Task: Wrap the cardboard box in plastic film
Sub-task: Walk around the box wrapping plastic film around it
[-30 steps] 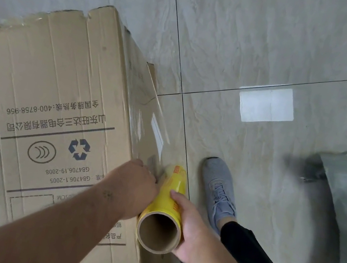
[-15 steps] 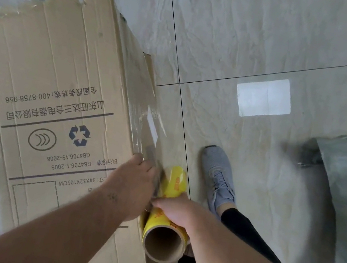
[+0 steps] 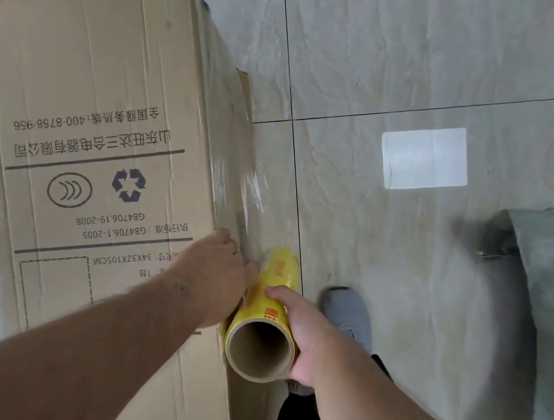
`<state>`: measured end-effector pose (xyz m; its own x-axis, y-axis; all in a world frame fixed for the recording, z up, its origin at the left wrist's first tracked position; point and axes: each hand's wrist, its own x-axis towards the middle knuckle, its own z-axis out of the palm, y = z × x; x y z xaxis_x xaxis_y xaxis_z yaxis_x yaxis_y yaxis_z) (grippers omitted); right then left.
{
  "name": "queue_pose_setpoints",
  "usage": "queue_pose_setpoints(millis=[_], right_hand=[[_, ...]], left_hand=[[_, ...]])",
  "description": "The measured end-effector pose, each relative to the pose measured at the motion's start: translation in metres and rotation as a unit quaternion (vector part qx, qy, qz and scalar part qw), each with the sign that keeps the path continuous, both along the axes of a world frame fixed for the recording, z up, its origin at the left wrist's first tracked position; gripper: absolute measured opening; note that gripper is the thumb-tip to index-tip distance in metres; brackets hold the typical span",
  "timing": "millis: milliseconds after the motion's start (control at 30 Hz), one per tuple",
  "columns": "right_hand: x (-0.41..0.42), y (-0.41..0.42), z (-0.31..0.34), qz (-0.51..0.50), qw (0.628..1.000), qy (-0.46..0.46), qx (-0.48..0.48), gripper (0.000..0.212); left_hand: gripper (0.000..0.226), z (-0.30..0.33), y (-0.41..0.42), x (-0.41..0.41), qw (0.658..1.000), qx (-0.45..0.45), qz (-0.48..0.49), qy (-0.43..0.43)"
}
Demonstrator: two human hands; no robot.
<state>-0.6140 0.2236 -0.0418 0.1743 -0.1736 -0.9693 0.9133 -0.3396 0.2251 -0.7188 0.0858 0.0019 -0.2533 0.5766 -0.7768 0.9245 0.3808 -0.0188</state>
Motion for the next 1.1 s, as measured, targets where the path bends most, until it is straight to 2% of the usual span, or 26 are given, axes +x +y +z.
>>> queue_pose_setpoints(millis=[133,233,333,400,500,600,667,700,767,833,933,967,1100], right_hand=[[0.021,0.001,-0.003,0.181,0.98,0.068,0.045,0.099],[0.025,-0.001,0.009,0.252,0.965,0.072,0.026,0.115],[0.016,-0.003,0.011,0.312,0.947,0.079,0.011,0.12],[0.011,-0.002,0.008,0.341,0.936,0.083,0.004,0.116],[0.012,0.003,0.004,0.281,0.957,0.063,0.009,0.093],[0.032,0.009,-0.007,0.073,0.997,0.02,-0.007,0.069],[0.047,0.006,-0.008,-0.068,0.997,0.01,-0.029,0.067],[0.053,0.003,-0.01,-0.107,0.994,0.008,-0.033,0.068],[0.056,-0.002,-0.01,-0.109,0.994,0.013,-0.029,0.068],[0.058,-0.003,-0.012,-0.064,0.998,0.018,-0.022,0.072],[0.063,0.002,-0.009,0.093,0.994,0.049,-0.024,0.104],[0.066,0.004,-0.007,0.161,0.985,0.058,-0.022,0.109],[0.058,0.003,0.001,0.341,0.938,0.061,-0.025,0.108]], left_hand=[[0.031,0.004,0.008,0.002,1.0,-0.017,-0.012,0.001],[0.033,0.008,0.012,0.009,0.999,-0.038,-0.025,0.006],[0.035,0.012,0.012,0.012,0.998,-0.042,-0.036,0.019],[0.038,0.01,0.01,0.016,0.999,-0.031,-0.036,0.0],[0.042,-0.001,0.008,0.032,0.999,-0.016,-0.02,-0.039],[0.032,-0.007,0.007,0.04,0.999,0.002,0.008,-0.031],[0.025,-0.006,0.01,0.04,0.999,0.005,0.024,-0.021],[0.024,-0.005,0.011,0.04,0.999,0.003,0.034,-0.02],[0.024,-0.006,0.011,0.04,0.999,-0.006,0.027,-0.017],[0.023,-0.006,0.01,0.042,1.0,-0.013,0.006,-0.011],[0.027,0.0,0.012,0.049,1.0,-0.021,-0.008,-0.012],[0.029,0.003,0.013,0.053,0.999,-0.025,-0.018,-0.01],[0.031,0.007,0.014,0.076,0.999,-0.004,-0.044,-0.022]])
